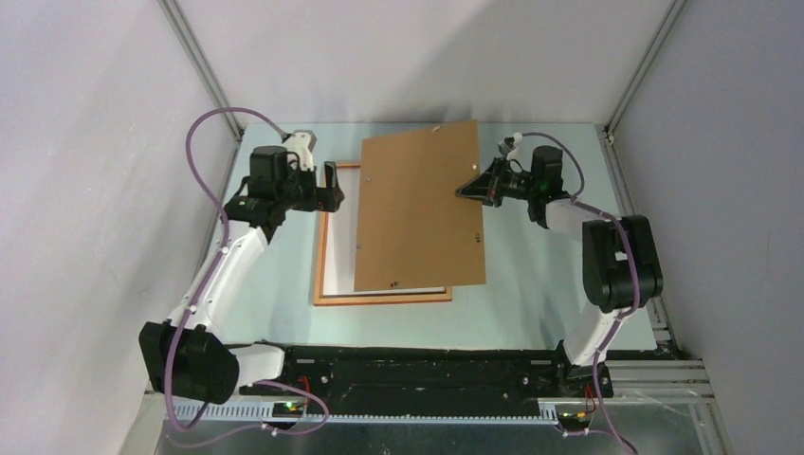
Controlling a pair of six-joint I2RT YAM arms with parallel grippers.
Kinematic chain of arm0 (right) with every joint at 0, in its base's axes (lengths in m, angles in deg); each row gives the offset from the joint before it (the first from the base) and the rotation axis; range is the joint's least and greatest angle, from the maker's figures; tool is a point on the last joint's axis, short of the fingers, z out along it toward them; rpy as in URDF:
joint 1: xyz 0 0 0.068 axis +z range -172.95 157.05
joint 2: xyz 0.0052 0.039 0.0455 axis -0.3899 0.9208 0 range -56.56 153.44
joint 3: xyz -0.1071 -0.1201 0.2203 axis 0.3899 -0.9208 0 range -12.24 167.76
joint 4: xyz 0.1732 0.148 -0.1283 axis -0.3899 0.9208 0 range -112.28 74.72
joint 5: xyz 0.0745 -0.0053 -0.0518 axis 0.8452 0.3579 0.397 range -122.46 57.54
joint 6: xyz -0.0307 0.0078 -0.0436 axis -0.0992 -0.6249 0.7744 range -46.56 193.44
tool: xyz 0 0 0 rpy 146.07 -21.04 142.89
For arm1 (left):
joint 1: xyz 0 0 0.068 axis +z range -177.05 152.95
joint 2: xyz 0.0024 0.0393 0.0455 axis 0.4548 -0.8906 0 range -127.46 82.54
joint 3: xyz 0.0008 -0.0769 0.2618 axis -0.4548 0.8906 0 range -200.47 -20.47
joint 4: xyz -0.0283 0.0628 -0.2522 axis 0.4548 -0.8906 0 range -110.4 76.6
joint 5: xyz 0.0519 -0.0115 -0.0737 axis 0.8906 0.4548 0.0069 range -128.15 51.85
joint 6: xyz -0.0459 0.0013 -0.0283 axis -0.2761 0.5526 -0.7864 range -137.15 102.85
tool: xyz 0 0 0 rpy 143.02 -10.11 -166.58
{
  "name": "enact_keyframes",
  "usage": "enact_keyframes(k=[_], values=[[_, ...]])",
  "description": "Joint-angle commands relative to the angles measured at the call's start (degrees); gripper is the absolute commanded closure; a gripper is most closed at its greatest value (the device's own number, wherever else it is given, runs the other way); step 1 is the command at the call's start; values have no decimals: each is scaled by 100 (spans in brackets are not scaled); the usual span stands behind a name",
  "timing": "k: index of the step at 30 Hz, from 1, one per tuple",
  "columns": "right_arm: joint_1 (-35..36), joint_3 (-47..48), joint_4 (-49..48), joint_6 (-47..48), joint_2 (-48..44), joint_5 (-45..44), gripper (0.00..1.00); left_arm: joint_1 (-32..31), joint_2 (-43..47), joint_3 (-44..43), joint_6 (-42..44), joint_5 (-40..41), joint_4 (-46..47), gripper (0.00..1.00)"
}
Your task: Put the photo into the frame
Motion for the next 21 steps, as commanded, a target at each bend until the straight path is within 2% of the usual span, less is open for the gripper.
enact_keyframes(k=[1,8,21], values=[[294,391,-854,-402,357,-201,100,488,57,-136,-187,-381,113,0],[772,774,-1065,-556,985,-644,100,1051,-133,-71,-193,-625,117,0],[1110,1364,-1634,-1141,1996,-966,100,1297,-383,-59,-202,-784,123,0]])
